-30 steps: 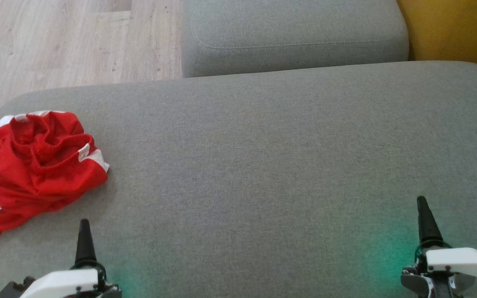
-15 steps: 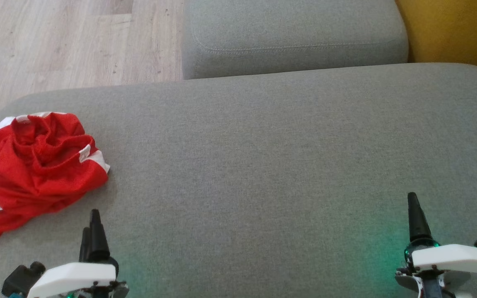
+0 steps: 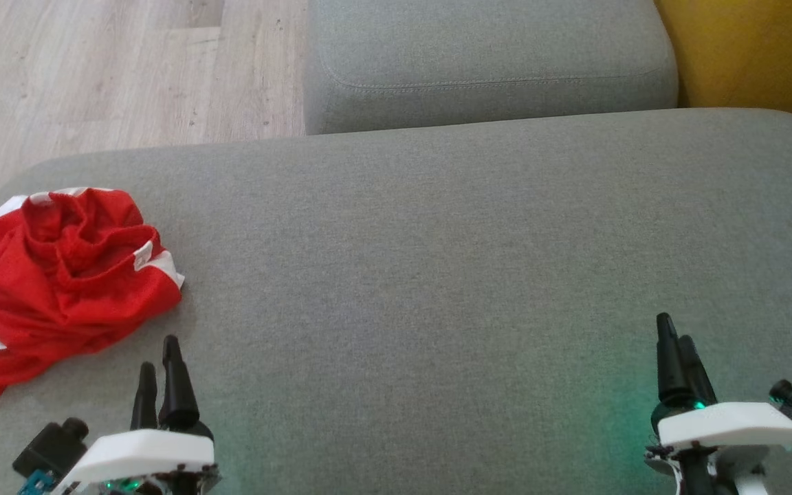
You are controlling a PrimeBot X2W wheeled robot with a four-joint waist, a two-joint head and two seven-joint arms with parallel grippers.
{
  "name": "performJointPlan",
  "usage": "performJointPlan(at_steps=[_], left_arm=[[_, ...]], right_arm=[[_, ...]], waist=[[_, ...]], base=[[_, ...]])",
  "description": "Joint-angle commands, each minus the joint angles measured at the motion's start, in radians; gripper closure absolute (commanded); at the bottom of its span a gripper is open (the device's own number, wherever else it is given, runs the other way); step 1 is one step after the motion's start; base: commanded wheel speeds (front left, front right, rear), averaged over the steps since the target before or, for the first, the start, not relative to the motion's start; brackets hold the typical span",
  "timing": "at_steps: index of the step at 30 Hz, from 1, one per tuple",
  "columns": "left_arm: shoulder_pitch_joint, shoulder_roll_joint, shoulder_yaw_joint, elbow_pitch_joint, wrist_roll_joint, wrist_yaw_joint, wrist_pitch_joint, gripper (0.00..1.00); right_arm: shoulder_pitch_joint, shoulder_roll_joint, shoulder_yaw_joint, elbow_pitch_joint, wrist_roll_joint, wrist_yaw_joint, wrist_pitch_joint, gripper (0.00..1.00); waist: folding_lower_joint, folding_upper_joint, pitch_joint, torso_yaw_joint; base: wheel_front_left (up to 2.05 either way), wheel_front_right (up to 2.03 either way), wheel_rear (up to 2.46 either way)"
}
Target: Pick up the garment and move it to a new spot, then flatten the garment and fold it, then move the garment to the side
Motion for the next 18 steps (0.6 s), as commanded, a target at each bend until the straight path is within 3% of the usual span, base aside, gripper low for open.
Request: performJointPlan(at_steps=[1, 18], left_arm=[[-0.037, 0.008, 0.006, -0.042, 0.034, 0.005, -0.012, 0.0], [-0.041, 0.01, -0.029, -0.079, 0.255, 0.034, -0.062, 0.0]], right_arm=[[-0.05, -0.009, 0.019, -0.042, -0.032, 0.0, -0.013, 0.0], [-0.057, -0.01, 0.101, -0.069, -0.269, 0.0, -0.064, 0.0]], waist=[[0.0, 0.0, 0.0, 0.0], [0.0, 0.0, -0.001, 0.009]], base=[[0.0, 0.0, 0.0], [0.0, 0.0, 0.0]])
